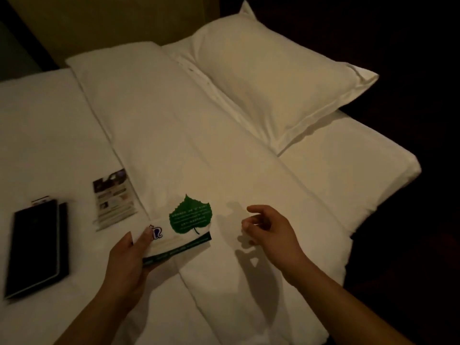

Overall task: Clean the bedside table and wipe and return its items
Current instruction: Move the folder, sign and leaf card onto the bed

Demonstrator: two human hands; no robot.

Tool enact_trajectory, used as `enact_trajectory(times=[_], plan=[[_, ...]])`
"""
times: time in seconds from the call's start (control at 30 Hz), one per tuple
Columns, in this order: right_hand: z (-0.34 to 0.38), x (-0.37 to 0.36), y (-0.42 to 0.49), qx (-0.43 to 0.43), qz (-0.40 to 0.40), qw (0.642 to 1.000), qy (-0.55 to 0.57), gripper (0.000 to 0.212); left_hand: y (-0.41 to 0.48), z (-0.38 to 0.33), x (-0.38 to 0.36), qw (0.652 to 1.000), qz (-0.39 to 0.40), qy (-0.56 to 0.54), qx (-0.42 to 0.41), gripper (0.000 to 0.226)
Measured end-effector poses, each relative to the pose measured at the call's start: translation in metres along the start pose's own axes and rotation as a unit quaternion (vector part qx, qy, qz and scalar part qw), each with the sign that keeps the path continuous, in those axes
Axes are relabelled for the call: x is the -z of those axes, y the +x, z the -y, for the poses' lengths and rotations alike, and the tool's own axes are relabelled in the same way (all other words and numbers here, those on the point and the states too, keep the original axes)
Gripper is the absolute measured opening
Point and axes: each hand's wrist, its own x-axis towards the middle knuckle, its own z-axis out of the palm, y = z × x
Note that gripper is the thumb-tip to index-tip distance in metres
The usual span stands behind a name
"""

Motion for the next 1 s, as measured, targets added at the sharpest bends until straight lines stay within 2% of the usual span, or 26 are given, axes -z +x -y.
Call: enact_trajectory(times=[0.23, 0.43, 0.63, 0.77, 0.87, 0.93, 1.0], plan=[[0.024, -0.094, 0.036, 0.017, 0.055, 0.997, -0.041, 0.026, 0.037, -0.028, 0.082, 0.996, -0.065, -0.055, 0.020, 0.010], [0.021, -0.146, 0.056, 0.007, 0.080, 0.994, -0.069, 0.027, 0.061, -0.045, 0.135, 0.990, -0.113, -0.080, 0.023, 0.010], [0.014, -0.174, 0.071, -0.004, 0.082, 0.994, -0.072, 0.028, 0.085, -0.050, 0.162, 0.986, -0.138, -0.082, 0.032, 0.025], [0.009, -0.180, 0.078, -0.009, 0.073, 0.995, -0.070, 0.027, 0.095, -0.046, 0.166, 0.982, -0.154, -0.087, 0.064, 0.026], [0.005, -0.180, 0.081, -0.014, 0.066, 0.995, -0.077, 0.025, 0.091, -0.040, 0.165, 0.985, -0.124, -0.070, 0.102, 0.022], [0.003, -0.180, 0.082, -0.014, 0.062, 0.995, -0.080, 0.024, 0.086, -0.038, 0.161, 0.988, -0.108, -0.007, 0.114, 0.039], [0.001, -0.178, 0.083, -0.011, 0.060, 0.995, -0.082, 0.024, 0.082, -0.036, 0.159, 0.979, -0.128, 0.128, 0.090, 0.069]])
